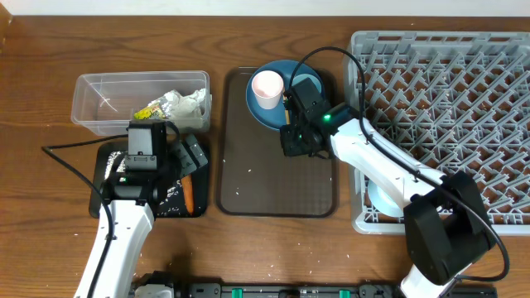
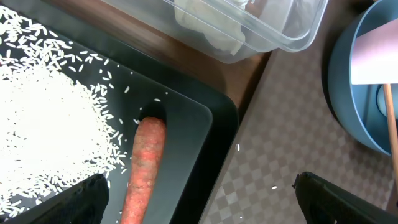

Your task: Sort waste into correct bins and load items into the dishwasher rack

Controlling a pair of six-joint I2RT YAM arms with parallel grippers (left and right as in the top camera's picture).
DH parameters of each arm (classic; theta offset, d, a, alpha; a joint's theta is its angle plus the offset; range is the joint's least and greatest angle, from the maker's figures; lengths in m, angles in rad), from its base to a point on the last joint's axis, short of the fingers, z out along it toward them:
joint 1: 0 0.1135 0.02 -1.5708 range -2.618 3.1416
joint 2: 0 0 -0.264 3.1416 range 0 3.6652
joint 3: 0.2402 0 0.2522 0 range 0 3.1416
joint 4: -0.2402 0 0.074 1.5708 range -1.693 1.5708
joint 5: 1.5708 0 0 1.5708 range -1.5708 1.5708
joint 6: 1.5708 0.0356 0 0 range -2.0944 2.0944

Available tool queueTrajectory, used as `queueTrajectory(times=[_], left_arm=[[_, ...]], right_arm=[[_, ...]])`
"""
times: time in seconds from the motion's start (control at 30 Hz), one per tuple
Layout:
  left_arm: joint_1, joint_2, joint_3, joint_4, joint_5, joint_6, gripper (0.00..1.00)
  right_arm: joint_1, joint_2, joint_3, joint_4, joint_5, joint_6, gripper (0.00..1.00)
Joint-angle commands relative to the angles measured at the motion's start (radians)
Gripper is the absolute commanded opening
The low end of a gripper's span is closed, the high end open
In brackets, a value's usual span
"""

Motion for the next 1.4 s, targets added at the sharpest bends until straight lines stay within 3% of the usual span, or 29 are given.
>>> queueTrajectory(times=[0.0,0.57,0.9,1.37], left_arm=[[0.003,0.003,0.014,0.003,-0.002,0.013,0.98],[0.003,0.003,0.014,0.003,-0.002,0.013,0.98],[0.003,0.003,0.014,0.003,-0.002,0.013,0.98],[0.003,0.003,0.014,0.003,-0.002,0.013,0.98]], right_arm=[[0.017,0.009,0.003,0.003,0.008,0.005,0.18],[0.063,0.009,0.002,-0.016,0.093,0.012,0.17],[0.064,0.009,0.002,-0.019,0.093,0.012,0.02],[0.036,-0.085,0.034,-0.054,0.093,0.012,0.01]])
